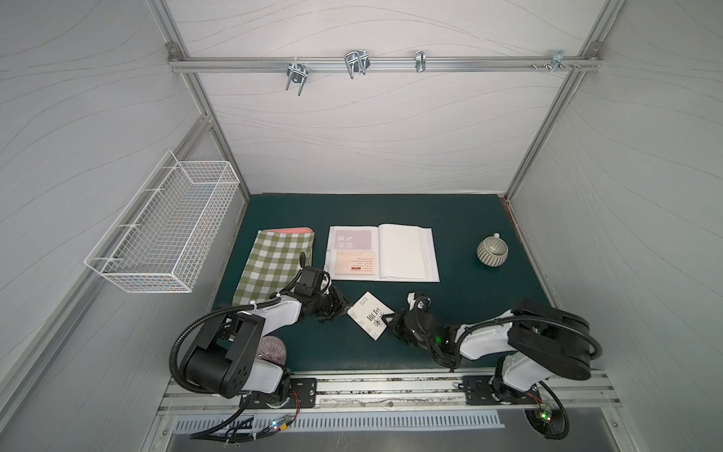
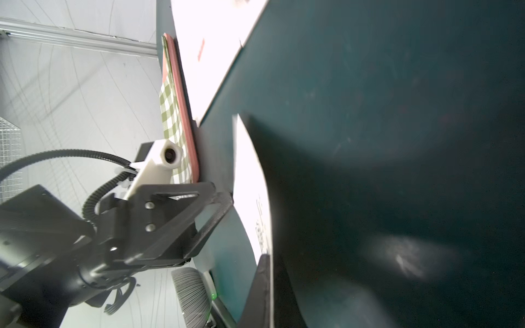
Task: Place the photos into the photo albums
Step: Pick up the photo at the center of the board, then insert the photo into the photo album.
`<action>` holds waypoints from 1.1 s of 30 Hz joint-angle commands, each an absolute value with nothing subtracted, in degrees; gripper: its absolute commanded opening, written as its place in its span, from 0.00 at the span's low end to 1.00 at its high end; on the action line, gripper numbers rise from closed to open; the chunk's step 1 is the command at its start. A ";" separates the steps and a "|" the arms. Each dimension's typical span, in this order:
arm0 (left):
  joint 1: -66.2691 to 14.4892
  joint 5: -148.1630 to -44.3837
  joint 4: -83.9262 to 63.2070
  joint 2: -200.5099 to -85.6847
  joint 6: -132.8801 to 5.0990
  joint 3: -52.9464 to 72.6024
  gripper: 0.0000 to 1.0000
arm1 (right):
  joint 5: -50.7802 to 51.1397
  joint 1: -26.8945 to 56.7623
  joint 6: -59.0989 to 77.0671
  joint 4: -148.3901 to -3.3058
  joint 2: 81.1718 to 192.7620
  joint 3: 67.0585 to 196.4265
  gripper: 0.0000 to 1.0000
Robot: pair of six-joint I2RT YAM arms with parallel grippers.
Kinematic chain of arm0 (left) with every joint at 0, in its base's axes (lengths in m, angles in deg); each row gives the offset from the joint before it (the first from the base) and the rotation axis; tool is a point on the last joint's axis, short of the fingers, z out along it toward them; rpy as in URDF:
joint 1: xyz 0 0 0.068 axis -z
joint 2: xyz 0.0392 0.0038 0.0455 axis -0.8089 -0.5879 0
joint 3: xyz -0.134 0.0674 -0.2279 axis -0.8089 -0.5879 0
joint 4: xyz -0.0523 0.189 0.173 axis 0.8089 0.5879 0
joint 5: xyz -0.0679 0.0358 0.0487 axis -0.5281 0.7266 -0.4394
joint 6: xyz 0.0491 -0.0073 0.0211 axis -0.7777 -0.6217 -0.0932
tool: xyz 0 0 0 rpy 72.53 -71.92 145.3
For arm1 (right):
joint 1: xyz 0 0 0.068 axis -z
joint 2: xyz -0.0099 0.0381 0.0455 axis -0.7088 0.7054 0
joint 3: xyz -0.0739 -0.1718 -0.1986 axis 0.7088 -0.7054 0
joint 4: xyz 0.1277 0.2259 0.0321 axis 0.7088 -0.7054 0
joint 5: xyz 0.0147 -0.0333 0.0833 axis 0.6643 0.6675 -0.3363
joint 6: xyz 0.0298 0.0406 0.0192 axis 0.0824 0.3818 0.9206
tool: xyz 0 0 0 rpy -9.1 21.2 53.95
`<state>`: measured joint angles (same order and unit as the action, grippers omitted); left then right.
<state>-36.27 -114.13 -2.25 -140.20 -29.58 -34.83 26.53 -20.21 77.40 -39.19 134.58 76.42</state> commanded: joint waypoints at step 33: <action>-45.91 -87.97 25.20 -168.87 -62.80 29.06 0.35 | -34.34 33.67 4.77 -115.29 165.93 159.84 0.00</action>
<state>-45.50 -90.11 23.54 -165.34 -59.40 25.04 -32.60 33.52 7.94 -109.97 163.65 156.99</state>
